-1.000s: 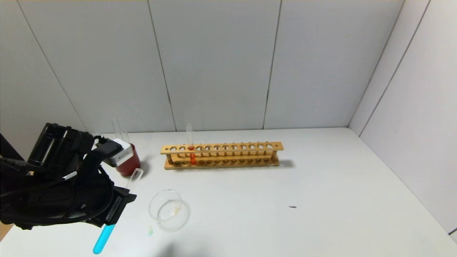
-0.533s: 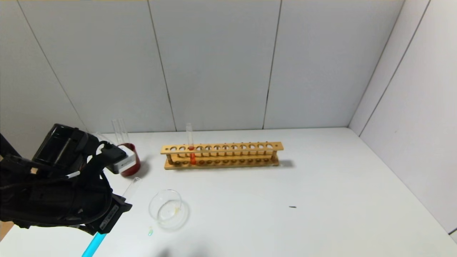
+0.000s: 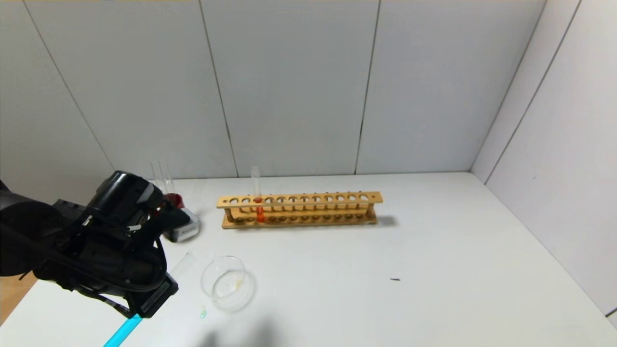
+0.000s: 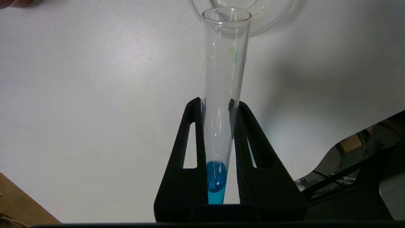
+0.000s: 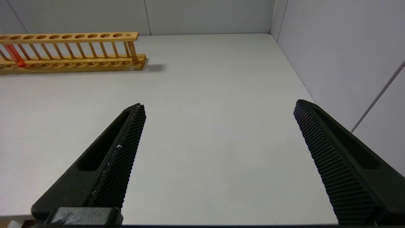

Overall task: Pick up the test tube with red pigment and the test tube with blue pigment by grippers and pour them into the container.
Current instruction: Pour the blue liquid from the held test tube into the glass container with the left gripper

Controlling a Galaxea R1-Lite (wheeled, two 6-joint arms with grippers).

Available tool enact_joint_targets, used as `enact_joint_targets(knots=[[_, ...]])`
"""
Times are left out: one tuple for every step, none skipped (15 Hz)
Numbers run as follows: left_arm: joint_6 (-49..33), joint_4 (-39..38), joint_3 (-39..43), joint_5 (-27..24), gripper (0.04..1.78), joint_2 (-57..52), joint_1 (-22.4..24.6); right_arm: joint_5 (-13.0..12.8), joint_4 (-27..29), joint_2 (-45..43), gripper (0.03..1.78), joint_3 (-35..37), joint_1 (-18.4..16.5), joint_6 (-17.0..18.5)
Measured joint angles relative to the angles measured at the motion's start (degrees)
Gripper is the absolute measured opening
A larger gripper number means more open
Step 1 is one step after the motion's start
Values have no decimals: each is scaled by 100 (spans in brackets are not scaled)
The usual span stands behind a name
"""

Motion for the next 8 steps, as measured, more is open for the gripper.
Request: enact_joint_targets(knots=[[2, 118, -108, 0, 30, 102, 0, -2, 0, 0, 171, 0, 0, -2], [5, 319, -245, 7, 30, 212, -1, 0, 0, 0, 171, 0, 0, 0], [2, 535, -367, 10, 30, 315, -12, 0, 0, 0, 171, 0, 0, 0], [0, 712, -488, 10, 30, 419, -21, 0, 0, 0, 171, 0, 0, 0], [-2, 844, -588, 13, 30, 530, -30, -2, 0, 0, 171, 0, 0, 0], [-2, 916, -675, 29, 30, 627, -30, -2, 0, 0, 171, 0, 0, -2], [0, 1037, -767, 66, 30, 712, -34, 0, 0, 0, 171, 0, 0, -2], [-2, 1235, -896, 129, 30, 802, -52, 0, 0, 0, 171, 0, 0, -2]])
